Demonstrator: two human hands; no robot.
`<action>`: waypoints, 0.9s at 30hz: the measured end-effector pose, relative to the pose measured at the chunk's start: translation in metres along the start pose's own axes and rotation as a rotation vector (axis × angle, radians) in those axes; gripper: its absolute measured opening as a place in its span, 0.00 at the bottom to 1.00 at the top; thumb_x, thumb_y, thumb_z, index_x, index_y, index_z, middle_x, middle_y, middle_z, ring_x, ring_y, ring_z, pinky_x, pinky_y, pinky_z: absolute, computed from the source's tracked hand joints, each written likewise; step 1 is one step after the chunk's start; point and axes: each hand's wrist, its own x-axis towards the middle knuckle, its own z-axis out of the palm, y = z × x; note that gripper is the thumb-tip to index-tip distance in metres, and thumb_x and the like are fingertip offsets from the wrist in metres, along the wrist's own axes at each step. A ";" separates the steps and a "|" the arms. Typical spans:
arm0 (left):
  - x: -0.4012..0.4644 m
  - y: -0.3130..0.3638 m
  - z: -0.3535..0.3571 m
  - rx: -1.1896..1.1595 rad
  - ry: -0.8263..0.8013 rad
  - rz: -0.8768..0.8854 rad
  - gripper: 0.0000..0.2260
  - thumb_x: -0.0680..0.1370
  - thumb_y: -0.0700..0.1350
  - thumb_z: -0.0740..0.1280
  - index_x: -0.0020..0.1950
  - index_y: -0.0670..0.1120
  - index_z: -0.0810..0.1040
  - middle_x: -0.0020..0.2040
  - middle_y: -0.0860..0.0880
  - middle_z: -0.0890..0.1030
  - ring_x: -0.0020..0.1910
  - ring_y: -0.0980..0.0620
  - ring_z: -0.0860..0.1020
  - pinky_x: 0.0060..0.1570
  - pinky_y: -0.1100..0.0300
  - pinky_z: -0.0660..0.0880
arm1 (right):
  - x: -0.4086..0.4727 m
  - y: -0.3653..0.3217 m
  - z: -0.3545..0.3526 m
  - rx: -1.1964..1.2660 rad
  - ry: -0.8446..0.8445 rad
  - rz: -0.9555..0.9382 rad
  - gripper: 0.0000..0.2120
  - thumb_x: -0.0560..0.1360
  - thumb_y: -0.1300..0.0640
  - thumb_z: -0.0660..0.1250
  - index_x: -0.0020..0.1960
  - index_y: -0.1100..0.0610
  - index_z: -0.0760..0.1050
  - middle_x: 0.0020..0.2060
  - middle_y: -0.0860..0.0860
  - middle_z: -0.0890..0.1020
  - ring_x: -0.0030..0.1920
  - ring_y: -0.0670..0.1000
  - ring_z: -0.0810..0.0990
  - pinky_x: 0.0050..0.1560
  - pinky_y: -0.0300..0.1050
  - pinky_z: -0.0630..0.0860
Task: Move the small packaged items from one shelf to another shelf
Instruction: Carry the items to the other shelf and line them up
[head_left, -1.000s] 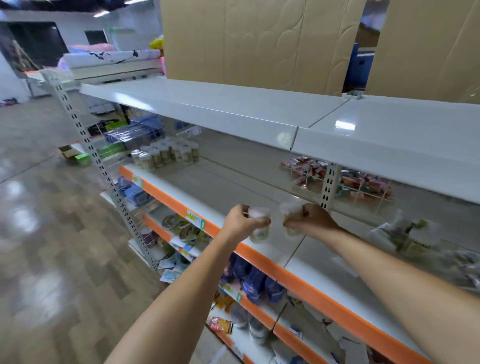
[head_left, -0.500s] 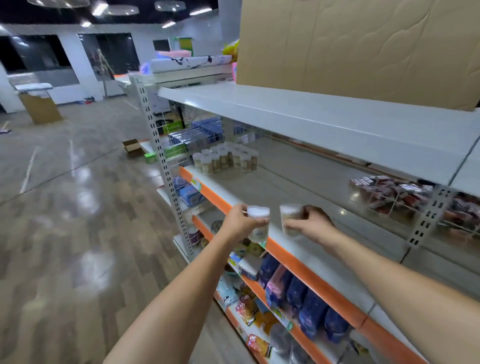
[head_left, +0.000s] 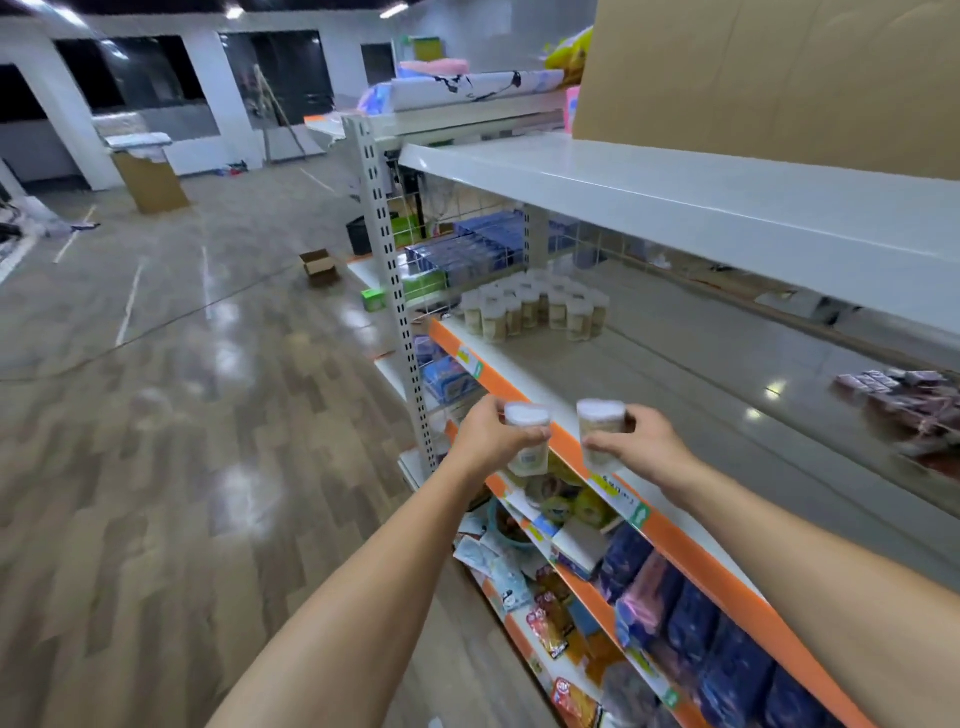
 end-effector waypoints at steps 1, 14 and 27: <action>0.004 -0.002 -0.006 0.008 0.007 -0.002 0.24 0.61 0.58 0.80 0.50 0.55 0.73 0.51 0.53 0.80 0.50 0.55 0.80 0.53 0.51 0.80 | 0.005 -0.002 0.006 0.006 0.007 0.003 0.16 0.65 0.53 0.79 0.50 0.51 0.80 0.43 0.46 0.84 0.44 0.46 0.82 0.46 0.44 0.77; 0.100 -0.013 -0.036 0.069 -0.013 -0.021 0.21 0.68 0.53 0.78 0.53 0.52 0.71 0.50 0.54 0.77 0.50 0.53 0.78 0.52 0.53 0.78 | 0.104 -0.018 0.064 0.004 0.042 0.010 0.14 0.64 0.51 0.77 0.46 0.50 0.77 0.43 0.45 0.83 0.42 0.43 0.81 0.35 0.40 0.73; 0.230 0.024 -0.040 0.324 -0.168 0.051 0.32 0.70 0.54 0.73 0.69 0.45 0.67 0.61 0.47 0.75 0.56 0.47 0.76 0.51 0.52 0.77 | 0.214 -0.019 0.063 -0.153 0.114 0.050 0.20 0.64 0.44 0.77 0.51 0.51 0.78 0.43 0.47 0.84 0.45 0.48 0.82 0.42 0.44 0.77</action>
